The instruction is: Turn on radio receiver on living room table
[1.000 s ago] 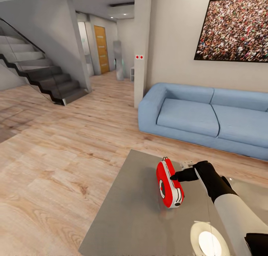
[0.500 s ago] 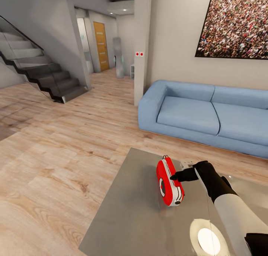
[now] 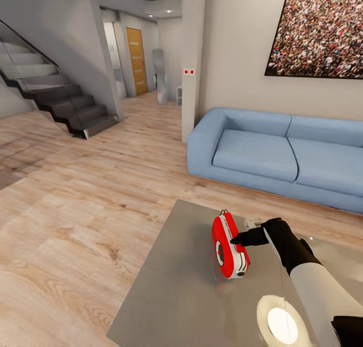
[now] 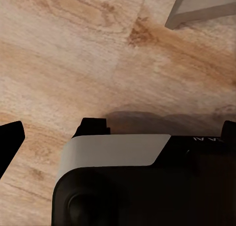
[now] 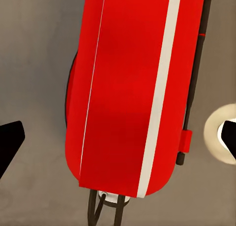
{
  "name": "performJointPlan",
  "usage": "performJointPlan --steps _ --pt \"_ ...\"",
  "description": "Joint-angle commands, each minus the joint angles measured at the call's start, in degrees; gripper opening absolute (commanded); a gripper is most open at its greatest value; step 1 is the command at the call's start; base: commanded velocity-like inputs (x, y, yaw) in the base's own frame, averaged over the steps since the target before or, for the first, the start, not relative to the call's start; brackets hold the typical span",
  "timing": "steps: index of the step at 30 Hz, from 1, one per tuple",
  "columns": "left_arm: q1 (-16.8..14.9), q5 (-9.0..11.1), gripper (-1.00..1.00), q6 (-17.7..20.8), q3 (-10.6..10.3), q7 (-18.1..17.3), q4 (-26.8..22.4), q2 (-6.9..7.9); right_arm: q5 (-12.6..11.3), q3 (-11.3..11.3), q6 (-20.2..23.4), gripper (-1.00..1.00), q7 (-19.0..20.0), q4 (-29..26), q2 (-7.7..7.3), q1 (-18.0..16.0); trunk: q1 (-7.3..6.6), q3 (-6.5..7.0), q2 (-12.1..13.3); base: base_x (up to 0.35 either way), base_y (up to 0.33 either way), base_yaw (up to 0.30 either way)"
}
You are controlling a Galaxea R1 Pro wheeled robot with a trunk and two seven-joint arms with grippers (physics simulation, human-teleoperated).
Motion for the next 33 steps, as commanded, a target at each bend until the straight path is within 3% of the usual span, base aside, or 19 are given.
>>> performJointPlan --steps 1,33 --pt "0.0 0.0 1.0 0.0 0.0 0.0 0.0 0.0 0.0 0.0 0.0 1.0 0.0 0.0 0.0 0.0 0.0 -0.09 0.0 0.0 0.0 0.0" --pt "0.0 0.0 1.0 0.0 0.0 0.0 0.0 0.0 0.0 0.1 -0.1 1.0 0.0 -0.1 0.0 0.0 0.0 -1.15 0.0 0.0 0.0 -0.006"
